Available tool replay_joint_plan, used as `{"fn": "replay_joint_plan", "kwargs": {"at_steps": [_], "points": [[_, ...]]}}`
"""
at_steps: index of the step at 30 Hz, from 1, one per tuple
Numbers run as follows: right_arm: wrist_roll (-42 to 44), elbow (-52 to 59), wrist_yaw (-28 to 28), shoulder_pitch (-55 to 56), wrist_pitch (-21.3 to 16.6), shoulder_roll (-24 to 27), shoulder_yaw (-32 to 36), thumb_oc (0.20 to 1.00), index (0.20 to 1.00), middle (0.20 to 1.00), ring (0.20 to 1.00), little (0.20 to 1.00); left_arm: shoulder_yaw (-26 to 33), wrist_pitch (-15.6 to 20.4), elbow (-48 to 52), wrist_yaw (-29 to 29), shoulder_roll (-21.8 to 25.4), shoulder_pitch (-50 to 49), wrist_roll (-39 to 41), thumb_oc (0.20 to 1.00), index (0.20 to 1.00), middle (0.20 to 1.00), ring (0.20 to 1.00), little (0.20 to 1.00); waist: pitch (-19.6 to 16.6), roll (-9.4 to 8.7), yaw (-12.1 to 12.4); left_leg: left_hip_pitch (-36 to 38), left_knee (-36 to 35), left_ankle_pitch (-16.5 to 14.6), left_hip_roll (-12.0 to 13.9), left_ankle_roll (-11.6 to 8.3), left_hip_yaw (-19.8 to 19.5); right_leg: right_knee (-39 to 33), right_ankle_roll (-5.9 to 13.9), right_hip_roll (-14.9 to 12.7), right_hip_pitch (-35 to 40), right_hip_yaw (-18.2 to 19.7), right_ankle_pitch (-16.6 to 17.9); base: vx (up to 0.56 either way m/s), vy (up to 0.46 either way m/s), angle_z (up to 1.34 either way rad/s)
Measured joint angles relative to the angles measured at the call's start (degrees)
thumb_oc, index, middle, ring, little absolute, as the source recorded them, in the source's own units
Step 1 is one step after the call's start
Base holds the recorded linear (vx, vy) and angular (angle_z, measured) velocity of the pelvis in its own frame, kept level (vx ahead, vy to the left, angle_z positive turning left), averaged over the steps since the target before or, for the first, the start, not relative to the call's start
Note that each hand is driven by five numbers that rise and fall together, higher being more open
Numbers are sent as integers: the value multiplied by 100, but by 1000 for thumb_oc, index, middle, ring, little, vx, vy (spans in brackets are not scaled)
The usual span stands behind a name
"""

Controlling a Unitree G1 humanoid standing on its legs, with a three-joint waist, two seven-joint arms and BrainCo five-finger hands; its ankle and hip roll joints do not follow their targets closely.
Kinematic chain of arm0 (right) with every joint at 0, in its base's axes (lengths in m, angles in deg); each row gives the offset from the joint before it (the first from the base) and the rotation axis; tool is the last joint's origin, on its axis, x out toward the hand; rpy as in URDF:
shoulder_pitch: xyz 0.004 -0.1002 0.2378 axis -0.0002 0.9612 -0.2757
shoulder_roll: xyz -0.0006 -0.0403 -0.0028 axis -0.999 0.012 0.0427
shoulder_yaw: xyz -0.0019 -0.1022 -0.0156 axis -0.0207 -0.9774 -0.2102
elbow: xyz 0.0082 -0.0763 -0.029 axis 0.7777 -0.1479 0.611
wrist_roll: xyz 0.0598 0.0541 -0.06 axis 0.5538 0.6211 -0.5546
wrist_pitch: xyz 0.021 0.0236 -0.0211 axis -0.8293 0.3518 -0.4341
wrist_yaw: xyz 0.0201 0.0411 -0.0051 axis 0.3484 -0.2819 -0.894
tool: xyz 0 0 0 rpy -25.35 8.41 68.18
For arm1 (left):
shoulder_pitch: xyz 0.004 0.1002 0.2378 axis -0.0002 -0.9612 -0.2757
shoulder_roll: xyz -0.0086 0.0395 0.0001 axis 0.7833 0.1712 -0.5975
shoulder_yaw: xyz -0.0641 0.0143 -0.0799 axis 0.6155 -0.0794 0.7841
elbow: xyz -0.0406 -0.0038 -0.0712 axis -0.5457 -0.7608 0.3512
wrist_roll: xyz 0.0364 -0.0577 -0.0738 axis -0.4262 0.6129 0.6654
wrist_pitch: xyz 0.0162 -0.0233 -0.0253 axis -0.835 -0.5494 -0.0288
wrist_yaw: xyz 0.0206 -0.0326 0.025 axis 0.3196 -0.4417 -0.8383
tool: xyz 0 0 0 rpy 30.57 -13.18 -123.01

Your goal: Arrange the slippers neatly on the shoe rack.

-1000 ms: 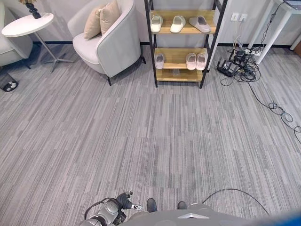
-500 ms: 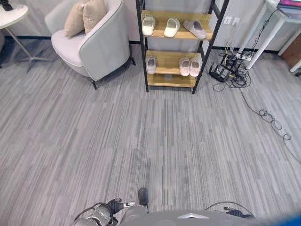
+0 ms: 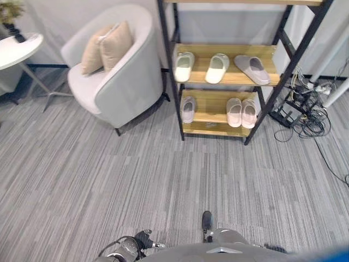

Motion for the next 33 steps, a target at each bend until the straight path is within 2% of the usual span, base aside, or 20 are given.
{"fn": "replay_joint_plan", "kwargs": {"at_steps": [1, 2, 3, 4, 5, 6, 7, 8, 9, 10, 12, 15, 16, 18, 22, 23, 25, 28, 31, 33], "points": [[-2, -210, 49, -301, 31, -41, -76, 1000, 1000, 1000, 1000, 1000, -90, 32, 121, 25, 186, 244, -42, 1000, 1000, 1000, 1000, 1000, 121, -189, 127, -1106, 1344, 12, 210, 292, 177, 20, -64, 10, 212, 31, -168, 338, -6, -43], [-4, -268, 83, -510, 1, -131, -323, 1000, 1000, 1000, 1000, 1000, -37, 66, 167, 16, 479, 360, 21, 1000, 1000, 1000, 1000, 1000, 275, -508, 230, -1447, 233, -418, 251, 651, 513, -129, 212, -13, 661, 177, -204, 306, 84, -48], [-3, -252, 99, -619, -55, -110, -383, 1000, 1000, 1000, 1000, 1000, -25, 61, 168, 1, 483, 307, 25, 1000, 1000, 1000, 1000, 1000, 285, -522, 214, -1481, -783, -519, 241, 663, 541, -249, 336, 22, 898, 230, -293, 295, 90, -55], [1, -230, 126, -690, -90, -94, -342, 1000, 1000, 1000, 1000, 1000, 289, 59, 78, 18, 352, 207, 293, 1000, 1000, 1000, 1000, 1000, 232, -486, 244, -1378, -2906, -380, 14, 474, 320, -600, 618, 52, 1303, 269, -464, 267, 115, -55], [0, -271, 126, -667, -89, -52, -360, 1000, 1000, 1000, 1000, 1000, 498, 55, 47, 16, 212, 185, 482, 1000, 1000, 1000, 1000, 1000, 244, -416, 321, -972, -5043, -110, -168, 387, -15, -605, 706, 108, 1528, 343, -541, 281, 114, -47], [-13, -290, 130, -635, -102, -14, -394, 1000, 1000, 1000, 1000, 1000, 502, 16, 28, 21, 159, 162, 589, 1000, 1000, 1000, 1000, 1000, 251, -323, 352, -934, -5689, 38, -232, 383, -207, -603, 811, 161, 1697, 315, -614, 292, 115, -58], [-149, -334, 147, -536, -92, 4, -550, 1000, 1000, 1000, 1000, 1000, 519, -9, 28, 12, 124, 61, 652, 1000, 1000, 1000, 1000, 1000, 215, -276, 413, -890, -5617, 160, -444, 533, -455, -601, 986, 144, 1968, 301, -722, 240, 106, -60], [-311, -285, 177, -251, -101, 77, -681, 1000, 1000, 1000, 1000, 1000, 452, -38, -43, 10, 70, -89, 635, 1000, 1000, 1000, 1000, 1000, -11, -203, 408, -601, -5001, 225, -778, 1115, -301, -543, 1242, 177, 2371, 291, -882, 243, 161, -65], [-388, -226, 239, -48, -92, 17, -686, 1000, 1000, 1000, 1000, 1000, 294, -38, -171, 5, 87, -184, 625, 1000, 1000, 1000, 1000, 1000, -229, -114, 380, -151, -5225, 637, -777, 1252, -351, -126, 1388, 308, 2457, 231, -1112, 239, 220, -38], [-412, -195, 193, 146, -108, -85, -667, 1000, 1000, 1000, 1000, 1000, 191, -51, -234, -7, 141, -166, 613, 1000, 1000, 1000, 1000, 1000, -330, -152, 298, 157, -5656, 611, -757, 1553, -520, 612, 1377, 177, 2086, 143, -1387, 193, 211, -10], [-413, -221, 207, 201, -92, -287, -531, 1000, 1000, 1000, 1000, 1000, 253, -43, -343, 2, 148, -83, 545, 1000, 1000, 1000, 1000, 1000, -407, -278, 133, 462, -5729, 444, -827, 1710, -470, 628, 1410, -336, 1712, 175, -1578, 112, 140, -4], [-444, -233, 223, 338, -40, -490, -457, 1000, 1000, 1000, 1000, 1000, 242, -50, -355, -9, 200, -112, 352, 1000, 1000, 1000, 1000, 1000, -430, -338, 142, 798, -5731, 112, -935, 1508, -376, 511, 1769, -931, 1024, 314, -1323, 97, 137, 2], [-453, -232, 207, 344, -35, -511, -432, 1000, 1000, 1000, 1000, 1000, 243, -59, -345, -12, 247, -208, 345, 1000, 1000, 1000, 1000, 1000, -506, -426, 179, 866, -5746, -31, -1012, 1454, -351, 393, 1787, -1075, 861, 317, -1040, 36, 130, -2], [-456, -282, 185, 431, -37, -520, -375, 1000, 1000, 1000, 1000, 1000, 219, -128, -340, -5, 249, -403, 298, 1000, 1000, 1000, 1000, 1000, -604, -465, 245, 991, -5731, -182, -1059, 1378, -346, 399, 1692, -1110, 850, 314, -694, -59, 134, -8], [-451, -229, 179, 181, -11, -379, -275, 1000, 1000, 1000, 1000, 1000, 11, -112, -223, -21, 231, -173, 185, 1000, 1000, 1000, 1000, 1000, -235, -179, 167, 1014, -5727, -238, -874, 1298, -258, 1286, 1789, -1071, 352, 314, -765, -24, -36, -20], [-448, -165, 198, 153, 6, -351, -233, 1000, 1000, 1000, 1000, 1000, 19, -89, -224, -69, 179, -111, 186, 1000, 1000, 1000, 1000, 1000, -210, -153, 207, 1032, -5725, -276, -815, 1319, -237, 1217, 1840, -1255, 268, 115, -843, 33, -123, -25], [-450, -99, 224, 79, 23, -342, -279, 1000, 1000, 1000, 1000, 1000, 14, -88, -289, -71, 165, -114, 177, 1000, 1000, 1000, 1000, 1000, -182, -214, 172, 1042, -5727, -295, -756, 1189, -249, 56, 2037, -1646, 399, 78, -351, 84, -141, -4], [-454, -43, 190, 178, 17, -364, -488, 1000, 1000, 1000, 1000, 1000, 74, -56, -255, -75, 191, -290, 170, 1000, 1000, 1000, 1000, 1000, -248, -393, 218, 1218, -5761, -405, -720, 871, -408, -645, 1958, -1529, 905, 102, 268, 101, -85, 35], [-388, 442, 200, 166, 7, -188, -348, 1000, 1000, 1000, 1000, 1000, 137, -9, 66, -100, -58, -650, 131, 1000, 1000, 1000, 1000, 1000, -398, 147, 257, 1290, -5752, -472, -268, 595, -333, -617, 1714, -1054, 965, 0, 171, 38, -28, 0], [-332, 907, 227, 16, -15, -162, -499, 1000, 1000, 1000, 1000, 1000, 118, -11, 74, -100, -67, -644, 110, 1000, 1000, 1000, 1000, 1000, -400, 191, 241, 1279, -5730, -447, -157, 537, -212, -614, 1637, -922, 930, -8, 159, 0, 0, 0]]}}
